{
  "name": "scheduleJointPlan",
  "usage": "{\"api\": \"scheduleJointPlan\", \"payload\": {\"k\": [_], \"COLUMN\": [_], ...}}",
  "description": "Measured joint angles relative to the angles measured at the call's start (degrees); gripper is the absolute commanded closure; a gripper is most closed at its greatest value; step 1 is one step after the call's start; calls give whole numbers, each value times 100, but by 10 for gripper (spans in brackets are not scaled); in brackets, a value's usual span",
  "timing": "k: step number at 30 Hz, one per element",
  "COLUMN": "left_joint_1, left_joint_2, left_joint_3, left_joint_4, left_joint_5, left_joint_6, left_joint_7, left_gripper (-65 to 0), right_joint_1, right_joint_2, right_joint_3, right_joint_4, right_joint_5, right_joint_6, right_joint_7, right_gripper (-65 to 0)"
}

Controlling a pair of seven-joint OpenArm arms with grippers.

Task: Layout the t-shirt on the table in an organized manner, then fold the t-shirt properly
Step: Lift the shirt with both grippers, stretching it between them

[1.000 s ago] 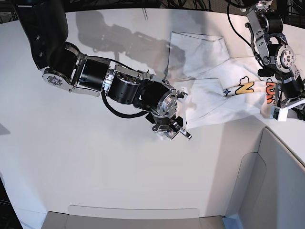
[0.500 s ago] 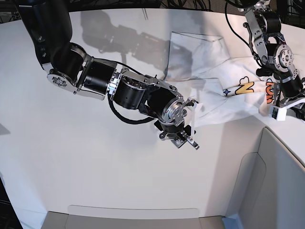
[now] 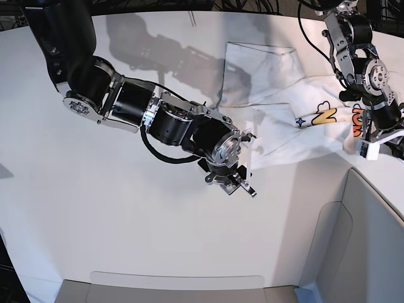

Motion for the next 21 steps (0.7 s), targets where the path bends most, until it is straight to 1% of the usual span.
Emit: {"api": "scheduleJointPlan", "payload": {"k": [2,5,7,15,16,21], "left_joint_1": [0,0,-4,-2,-2,-2], "left_joint_2": [2,0,0,2,2,2], "left_joint_3": [0,0,0,0,0,0], "left_joint_4": [0,2,0,0,0,0], "left_joint_5": [0,-2,0,0,2,-2], "left_joint_6": [0,0,0,0,0,0], "left_joint_7": [0,2,0,0,0,0], "left_gripper": [0,0,0,0,0,0], "right_joint_1": [-31,-31,-94,-275,-284,-284], "right_joint_2": [-13,-11,-7,-20,-20,98], "right_joint_3": [-46,-413,-542,-560,-560,-494], "right_joint_4": [0,0,0,0,0,4], "right_joint_5": [-2,-28,4,-13,-13,-13], "right_joint_6": [7,7,4,7,7,4], "right_joint_7": [0,0,0,-2,0,0], "right_gripper": [-223,-223,-223,-212,-187,0]}}
